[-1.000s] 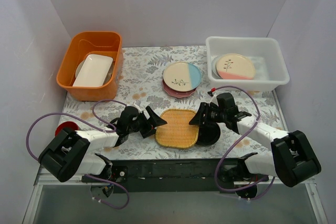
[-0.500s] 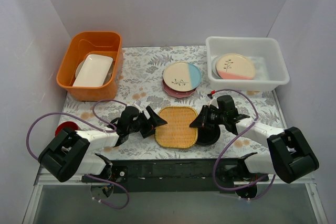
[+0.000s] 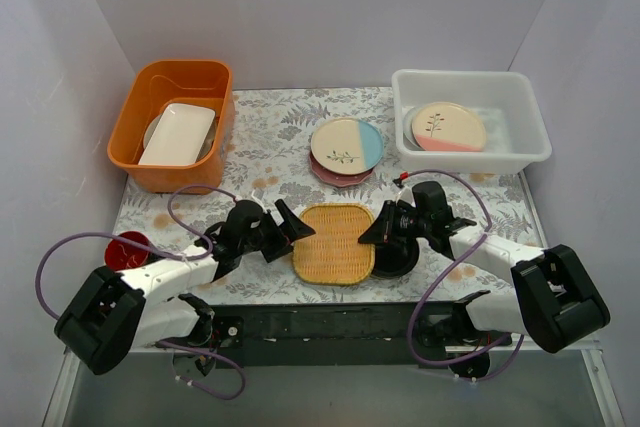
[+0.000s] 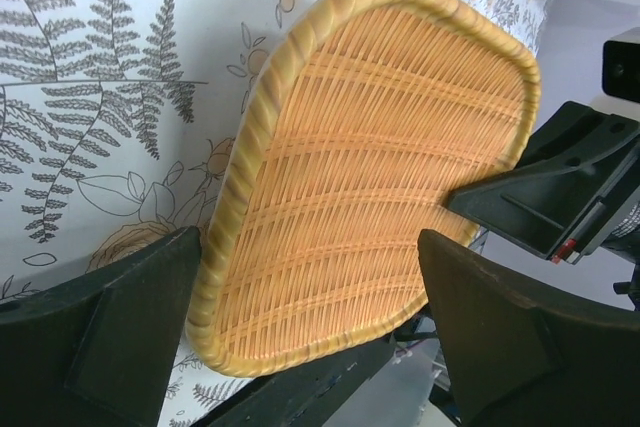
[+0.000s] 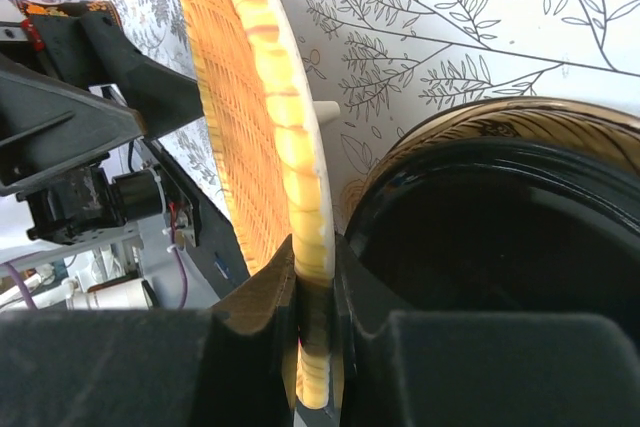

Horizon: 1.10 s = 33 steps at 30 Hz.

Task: Place the plates into the plastic bin on the countertop
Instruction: Pick up the plate at the center of the board.

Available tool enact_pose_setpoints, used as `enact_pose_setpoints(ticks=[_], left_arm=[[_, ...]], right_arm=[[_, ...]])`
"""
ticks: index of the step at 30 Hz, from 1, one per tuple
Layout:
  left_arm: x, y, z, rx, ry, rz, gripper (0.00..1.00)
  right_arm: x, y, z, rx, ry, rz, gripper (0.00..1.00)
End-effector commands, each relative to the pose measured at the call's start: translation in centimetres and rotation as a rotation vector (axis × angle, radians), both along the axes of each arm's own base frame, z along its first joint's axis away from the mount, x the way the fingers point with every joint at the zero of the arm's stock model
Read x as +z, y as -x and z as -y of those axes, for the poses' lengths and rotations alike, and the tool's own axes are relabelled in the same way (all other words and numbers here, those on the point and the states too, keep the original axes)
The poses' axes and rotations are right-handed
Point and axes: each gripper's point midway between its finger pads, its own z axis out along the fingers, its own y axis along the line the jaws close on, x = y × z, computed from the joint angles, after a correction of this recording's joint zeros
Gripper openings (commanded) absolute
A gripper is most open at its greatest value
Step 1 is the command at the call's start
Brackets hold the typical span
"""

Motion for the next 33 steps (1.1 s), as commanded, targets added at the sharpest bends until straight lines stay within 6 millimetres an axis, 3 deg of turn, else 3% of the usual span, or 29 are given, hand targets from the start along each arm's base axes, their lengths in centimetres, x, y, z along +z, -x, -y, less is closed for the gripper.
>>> enact_pose_setpoints(ticks=[1,8,16,22,27,33], left_arm=[[3.0,-1.2,-0.2,0.018,-0.023,0.074,0.91],[6.3,-2.2,-0.7,0.037,-0.064,0.138,0.98],[6.6,-2.3,-2.3,0.060,-0.165,0.145,0.98],[9.3,-2.8,-3.6,0.125,-0.176,0.207,0.98],[9.8,-2.8,-4.3,0.140,-0.216,0.205,0.98],[10.3,-2.7,-4.3,0.143,-0.197,0.211,0.98]], right_arm=[[4.4,-1.5,-1.6,0.031,-0.097,0.109,0.01],[6.8,-2.3,-1.8,0.026,-0.109,0.156,0.01],[9.7,-2.7,-1.8,0.021,-0.115,0.204,0.01],[9.2,-2.8,-1.6,0.021,-0.092,0.200,0.01],[9.2,-3.0,-1.7,0.010,-0.099,0.205,0.01],[10.4,-5.1,-1.5,-0.013,-0.068,0.241,0.01]])
